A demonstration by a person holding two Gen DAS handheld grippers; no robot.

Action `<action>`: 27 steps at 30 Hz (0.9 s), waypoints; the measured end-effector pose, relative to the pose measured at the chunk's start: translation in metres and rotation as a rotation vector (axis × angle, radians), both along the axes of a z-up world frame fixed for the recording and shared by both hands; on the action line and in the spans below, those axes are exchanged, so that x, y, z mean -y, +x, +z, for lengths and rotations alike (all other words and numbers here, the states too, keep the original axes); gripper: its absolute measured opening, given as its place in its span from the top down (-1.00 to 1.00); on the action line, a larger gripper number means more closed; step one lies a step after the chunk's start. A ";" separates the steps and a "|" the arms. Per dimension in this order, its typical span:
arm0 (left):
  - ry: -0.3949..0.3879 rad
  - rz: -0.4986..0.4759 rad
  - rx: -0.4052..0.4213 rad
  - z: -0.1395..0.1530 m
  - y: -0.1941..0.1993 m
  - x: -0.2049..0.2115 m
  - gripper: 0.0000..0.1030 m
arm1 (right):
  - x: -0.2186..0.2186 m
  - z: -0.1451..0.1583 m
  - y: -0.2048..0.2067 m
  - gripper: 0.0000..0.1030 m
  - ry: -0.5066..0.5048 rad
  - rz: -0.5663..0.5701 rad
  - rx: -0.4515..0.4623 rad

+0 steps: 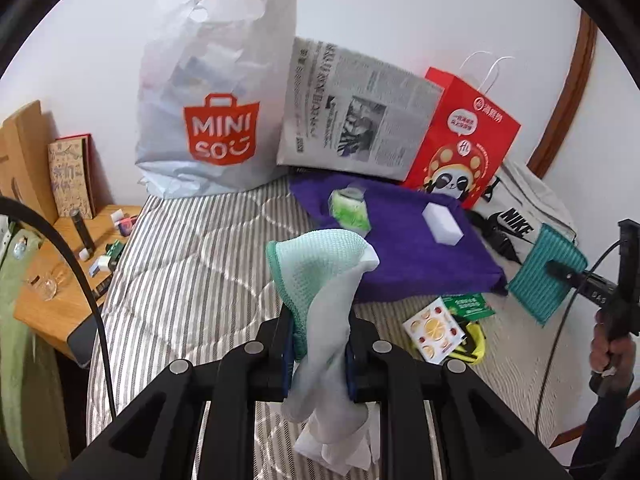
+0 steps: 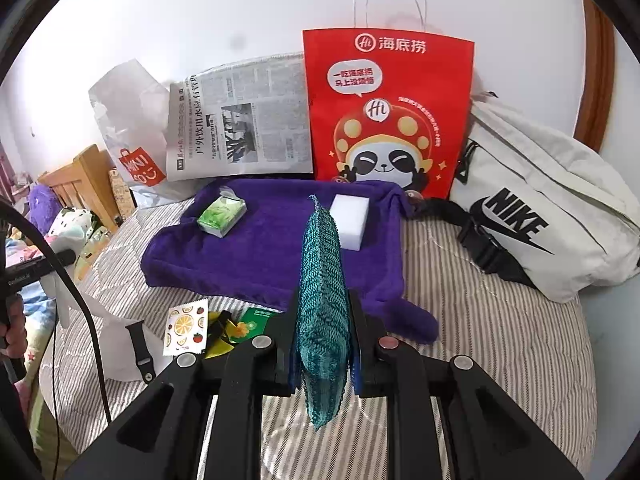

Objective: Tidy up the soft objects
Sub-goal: 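Carry the white cloth with the left gripper while the right gripper carries the teal cloth over the towel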

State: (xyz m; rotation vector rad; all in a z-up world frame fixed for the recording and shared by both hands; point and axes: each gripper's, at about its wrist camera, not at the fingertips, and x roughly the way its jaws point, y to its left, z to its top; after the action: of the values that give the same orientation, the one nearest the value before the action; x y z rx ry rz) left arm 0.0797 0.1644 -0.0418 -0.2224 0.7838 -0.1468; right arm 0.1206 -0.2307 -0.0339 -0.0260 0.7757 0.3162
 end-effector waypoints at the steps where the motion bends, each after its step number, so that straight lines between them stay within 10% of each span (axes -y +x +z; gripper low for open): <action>1: 0.004 -0.002 0.005 0.003 0.001 0.002 0.64 | -0.001 0.000 0.002 0.64 0.003 0.002 -0.003; 16: -0.031 -0.080 0.061 0.024 0.058 0.043 0.64 | -0.013 0.004 0.060 0.64 -0.026 0.001 0.022; 27: -0.014 -0.110 0.040 0.007 0.132 0.071 0.64 | -0.036 -0.028 0.114 0.64 -0.245 0.011 0.066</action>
State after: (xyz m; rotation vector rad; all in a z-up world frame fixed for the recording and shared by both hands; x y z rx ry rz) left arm 0.2115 0.0933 -0.0350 -0.1889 0.7556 -0.2597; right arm 0.2342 -0.1945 -0.0624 -0.2702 0.7454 0.2284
